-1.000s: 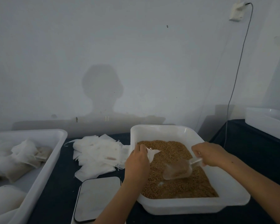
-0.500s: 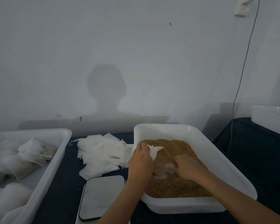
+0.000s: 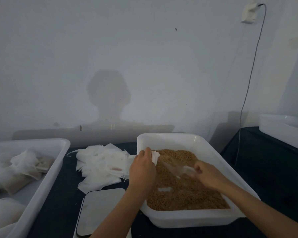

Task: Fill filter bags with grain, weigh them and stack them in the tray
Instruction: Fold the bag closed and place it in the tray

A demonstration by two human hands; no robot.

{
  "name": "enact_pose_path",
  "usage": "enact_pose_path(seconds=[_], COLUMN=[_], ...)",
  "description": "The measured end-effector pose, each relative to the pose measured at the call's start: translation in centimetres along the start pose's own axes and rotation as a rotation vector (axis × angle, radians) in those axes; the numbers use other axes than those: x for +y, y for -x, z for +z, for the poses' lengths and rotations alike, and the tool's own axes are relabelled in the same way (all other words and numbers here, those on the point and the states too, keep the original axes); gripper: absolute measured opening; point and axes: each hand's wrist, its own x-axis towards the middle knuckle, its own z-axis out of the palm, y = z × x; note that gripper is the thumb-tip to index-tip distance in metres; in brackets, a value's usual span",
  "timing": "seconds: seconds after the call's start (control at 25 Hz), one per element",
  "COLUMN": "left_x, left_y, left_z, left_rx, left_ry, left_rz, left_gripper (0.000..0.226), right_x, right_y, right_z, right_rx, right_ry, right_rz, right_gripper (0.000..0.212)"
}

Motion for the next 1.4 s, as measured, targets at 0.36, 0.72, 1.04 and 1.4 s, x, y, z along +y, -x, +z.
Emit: enact_pose_path(seconds=[0.36, 0.72, 1.04, 1.4], left_x=[1.3, 2.0, 1.7, 1.6], left_y=[-2.0, 0.2, 0.5, 0.6], left_z=[1.0, 2.5, 3.2, 3.5], left_rx=[-0.331, -0.461, -0.428, -0.414], left_ry=[-0.099, 0.182, 0.21, 0.261], left_rz=[0.199, 0.262, 0.332, 0.319], left_gripper=[0.023, 0.024, 0.022, 0.021], right_x=[4.0, 4.0, 1.5, -1.4], right_y=[6.5, 7.1, 5.9, 4.2], right_z=[-9.1, -9.7, -11.2, -12.6], right_rx=[-0.043, -0.082, -0.111, -0.175], right_ry=[-0.107, 0.092, 0.436, 0.576], right_rz=[-0.12, -0.146, -0.163, -0.184], right_gripper=[0.007, 0.01, 0.02, 0.024])
